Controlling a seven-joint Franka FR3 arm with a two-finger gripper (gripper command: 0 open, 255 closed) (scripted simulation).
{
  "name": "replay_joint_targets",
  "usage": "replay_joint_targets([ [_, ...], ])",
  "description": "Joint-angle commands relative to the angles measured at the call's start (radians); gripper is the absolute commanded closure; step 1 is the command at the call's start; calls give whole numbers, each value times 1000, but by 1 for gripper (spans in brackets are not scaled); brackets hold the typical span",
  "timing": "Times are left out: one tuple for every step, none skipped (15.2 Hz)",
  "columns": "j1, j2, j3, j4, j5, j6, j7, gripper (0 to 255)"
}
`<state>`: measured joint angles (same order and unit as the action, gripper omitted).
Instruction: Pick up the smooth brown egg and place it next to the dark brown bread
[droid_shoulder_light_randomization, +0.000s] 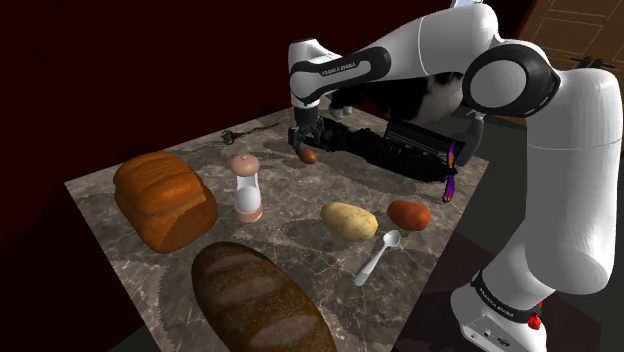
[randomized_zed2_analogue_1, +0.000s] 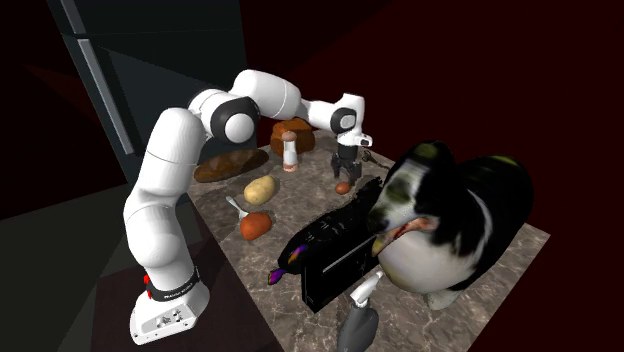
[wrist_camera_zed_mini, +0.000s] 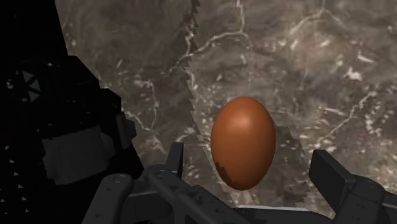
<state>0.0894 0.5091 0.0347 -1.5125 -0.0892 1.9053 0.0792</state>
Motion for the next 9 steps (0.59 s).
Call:
replay_joint_targets([
  [2, 13, 0, -6, -1, 19, 3, 0],
  [1, 16, 0, -15, -2, 31, 3, 0],
  [1, 19, 0, -24, -2, 43, 4, 0],
  [0, 23, -1, -33, -3, 55, 4, 0],
  [0, 26, -1, -42, -3, 67, 4, 0],
  [-1, 32, -2, -54, -4, 85, 5, 0],
  [-1, 31, -2, -54, -4, 85, 5, 0],
  [-1, 32, -2, -54, -4, 85, 5, 0],
  [-1, 32, -2, -54, -4, 85, 5, 0],
])
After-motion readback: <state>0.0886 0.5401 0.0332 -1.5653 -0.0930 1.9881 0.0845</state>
